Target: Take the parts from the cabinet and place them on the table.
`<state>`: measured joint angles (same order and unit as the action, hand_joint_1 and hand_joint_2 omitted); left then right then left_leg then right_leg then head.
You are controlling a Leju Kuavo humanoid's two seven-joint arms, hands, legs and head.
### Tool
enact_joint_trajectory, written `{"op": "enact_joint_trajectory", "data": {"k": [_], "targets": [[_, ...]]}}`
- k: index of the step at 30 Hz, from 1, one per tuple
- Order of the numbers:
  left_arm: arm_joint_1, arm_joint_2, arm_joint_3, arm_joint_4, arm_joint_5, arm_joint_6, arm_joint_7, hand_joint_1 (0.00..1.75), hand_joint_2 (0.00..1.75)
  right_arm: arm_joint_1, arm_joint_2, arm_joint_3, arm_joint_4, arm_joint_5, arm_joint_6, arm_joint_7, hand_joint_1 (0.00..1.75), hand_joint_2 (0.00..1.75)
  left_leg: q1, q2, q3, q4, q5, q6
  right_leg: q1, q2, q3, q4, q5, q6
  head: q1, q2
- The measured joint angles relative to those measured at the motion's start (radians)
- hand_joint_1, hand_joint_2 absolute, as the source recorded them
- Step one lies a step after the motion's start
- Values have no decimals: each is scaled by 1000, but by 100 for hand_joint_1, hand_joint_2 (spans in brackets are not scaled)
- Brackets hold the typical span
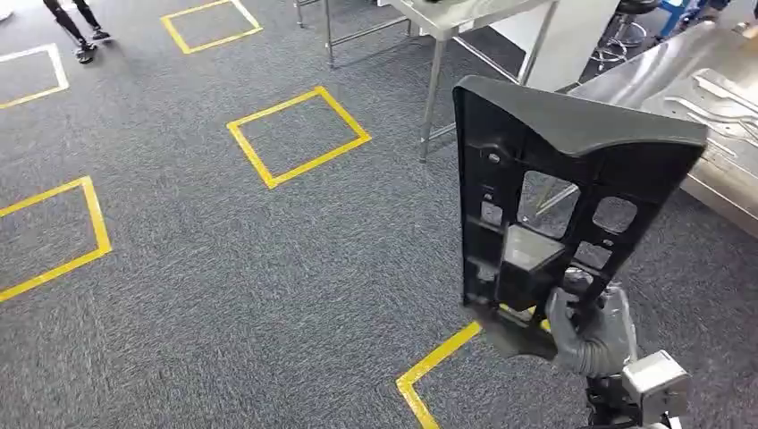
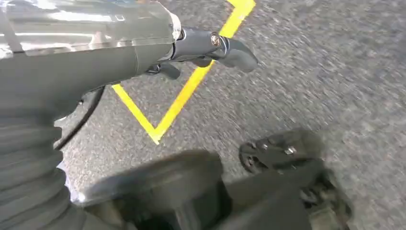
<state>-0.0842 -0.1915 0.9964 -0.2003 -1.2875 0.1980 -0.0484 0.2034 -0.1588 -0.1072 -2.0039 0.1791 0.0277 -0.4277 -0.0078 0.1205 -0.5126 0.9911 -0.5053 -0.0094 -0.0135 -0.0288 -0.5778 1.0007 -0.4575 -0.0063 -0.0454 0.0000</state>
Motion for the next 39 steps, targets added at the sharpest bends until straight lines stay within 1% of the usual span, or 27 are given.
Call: {"op": "enact_joint_trajectory", "data": {"k": [1, 2, 4, 5, 6, 8, 9, 10, 11, 12, 14, 15, 16, 17, 18, 20, 21, 22, 24, 25, 26, 30, 32, 35, 36, 37, 39], "targets": [[-1, 0, 0, 0, 0, 0, -8, 0, 175, -4, 10, -8, 0, 23, -32, 0, 175, 175, 6, -56, -5, 31, -22, -5, 1, 9, 2, -2, 0, -5, 0, 0], [-1, 0, 0, 0, 0, -2, -13, 0, 175, -14, 18, -16, 2, 42, -60, 5, 175, 175, 8, -84, -33, 93, -59, -6, 1, 19, 1, -2, 1, -11, 0, 0], [-1, 0, 1, 0, 2, -2, -27, 0, 175, -22, 31, -26, 3, 81, -113, 4, 175, 175, 10, -106, -109, 253, -131, -9, 4, 43, -1, -1, 2, -16, 0, 0], [-6, -1, 1, 0, 2, -2, -32, 0, 175, -23, 38, -33, 3, 100, -140, 3, 175, 175, 10, -109, -138, 312, -145, -10, 6, 56, -1, 0, 2, -16, 0, 0], [-7, -3, 1, 0, 3, -2, -39, 0, 175, -23, 49, -40, 3, 118, -174, 0, 175, 175, 10, -110, -145, 319, -130, -8, 7, 71, 1, 1, 2, -16, 0, 0], [-6, -3, 3, 0, 6, 0, -47, 0, 175, -26, 65, -61, 3, 133, -233, -5, 175, 175, 10, -117, -100, 203, -45, -1, 7, 100, 4, 2, 1, -15, 0, 0], [-4, -4, 3, 0, 6, 0, -50, 0, 175, -30, 73, -72, 3, 139, -260, -7, 175, 175, 10, -137, -60, 105, 9, 4, 7, 114, 5, 4, 0, -13, 0, 0], [-1, -4, 4, 0, 6, 1, -50, 0, 175, -37, 79, -78, 6, 149, -283, -8, 175, 175, 11, -194, -36, 34, 30, 9, 5, 125, 1, 6, -1, -12, 0, 0], [1, -7, 4, 0, 6, 2, -49, 0, 175, -50, 83, -84, 11, 155, -305, -11, 175, 175, 17, -221, -31, 15, 24, 11, 10, 139, -7, 13, 1, -5, 0, 0], [1, -9, 4, 0, 6, 2, -48, 0, 175, -61, 89, -91, 18, 160, -321, -13, 175, 175, 14, -209, -29, 14, 20, 9, 1, 152, -15, 12, 5, 3, 0, 0], [-2, -12, 5, 0, 7, 5, -47, 0, 175, -61, 92, -104, 25, 159, -335, -13, 175, 175, 9, -193, -27, 12, 22, 18, -6, 175, -20, 4, 12, 19, 0, 0], [-3, -17, 4, 0, 6, 5, -43, 0, 175, -62, 93, -111, 27, 154, -339, -12, 175, 175, 18, -180, -24, -4, 31, 27, 3, 188, -20, 3, 13, 28, 0, 0], [-5, -17, 5, 0, 5, 6, -39, 0, 175, -59, 95, -117, 29, 147, -345, -11, 175, 175, 18, -165, -17, -15, 37, 33, 3, 139, -25, 19, 1, 26, 0, 0], [-5, -18, 4, 0, 3, 7, -36, 0, 175, -67, 95, -123, 31, 137, -351, -7, 175, 175, 18, -152, -15, -19, 38, 39, 6, 81, -50, 67, -34, 28, 0, 0], [-2, -18, 5, 0, 3, 7, -31, 0, 175, -74, 96, -125, 34, 129, -350, -5, 175, 175, 16, -136, -16, -19, 38, 40, 3, 54, -88, 143, -73, 34, 0, 0], [3, -18, 5, 0, 3, 8, -22, 0, 175, -71, 99, -126, 42, 109, -341, 2, 175, 175, 13, -105, -16, -18, 34, 41, -4, 38, -161, 286, -125, 42, 0, 0], [2, -18, 5, 0, 2, 8, -19, 0, 175, -69, 99, -126, 45, 96, -328, 5, 175, 175, 13, -91, -16, -17, 32, 40, -8, 36, -173, 307, -119, 46, 0, 0], [2, -17, 5, 0, 1, 8, -15, 0, 175, -66, 99, -126, 48, 84, -315, 8, 175, 175, 13, -80, -14, -16, 29, 37, -11, 33, -160, 280, -94, 49, 0, 0], [1, -17, 5, 0, 0, 7, -13, 0, 175, -62, 100, -126, 48, 53, -272, 13, 175, 175, 15, -55, -8, -11, 21, 30, -16, 10, -60, 97, -4, 53, 0, 0], [1, -17, 5, 0, 0, 7, -11, 0, 175, -61, 99, -126, 48, 34, -240, 13, 175, 175, 15, -45, -4, -6, 14, 23, -15, -25, -11, 6, 11, 53, 0, 0], [0, -15, 5, 0, 0, 7, -11, 0, 175, -59, 100, -124, 50, 15, -205, 11, 175, 175, 6, -40, -4, -6, 10, 16, -6, -46, -11, 11, 4, 42, 0, 0], [-2, -15, 5, 0, 1, 5, -16, 0, 175, -55, 76, -95, 50, -89, 19, -18, 175, 175, 8, -5, 13, -8, -1, -8, -6, 2, -15, 7, 5, 17, 0, 0], [-4, -14, 5, 0, -1, 5, -24, 0, 175, -56, 69, -80, 50, -122, 106, -30, 175, 175, 15, -78, -9, 50, -45, -17, -10, 18, -11, 3, 6, 5, 0, 0], [-3, -14, 5, 0, 2, 4, -33, 0, 175, -50, 60, -57, 45, -146, 181, -37, 175, 175, 16, -107, -129, 295, -152, -18, -3, 46, -12, 4, 6, -5, 0, 0], [-8, -14, 5, 0, 2, 4, -33, 0, 175, -45, 59, -55, 44, -148, 194, -39, 175, 175, 16, -109, -151, 333, -153, -16, 0, 57, -11, 4, 6, -6, 0, 0], [-9, -14, 5, 0, 1, 4, -32, 0, 175, -44, 58, -51, 44, -147, 212, -44, 175, 175, 16, -110, -147, 316, -125, -13, 2, 71, -9, 4, 6, -6, 0, 0], [-7, -13, 5, 0, 0, 5, -31, 0, 175, -42, 58, -40, 37, -144, 236, -54, 175, 175, 16, -123, -86, 173, -32, 0, 3, 103, -4, 4, 6, -5, 0, 0]]}}
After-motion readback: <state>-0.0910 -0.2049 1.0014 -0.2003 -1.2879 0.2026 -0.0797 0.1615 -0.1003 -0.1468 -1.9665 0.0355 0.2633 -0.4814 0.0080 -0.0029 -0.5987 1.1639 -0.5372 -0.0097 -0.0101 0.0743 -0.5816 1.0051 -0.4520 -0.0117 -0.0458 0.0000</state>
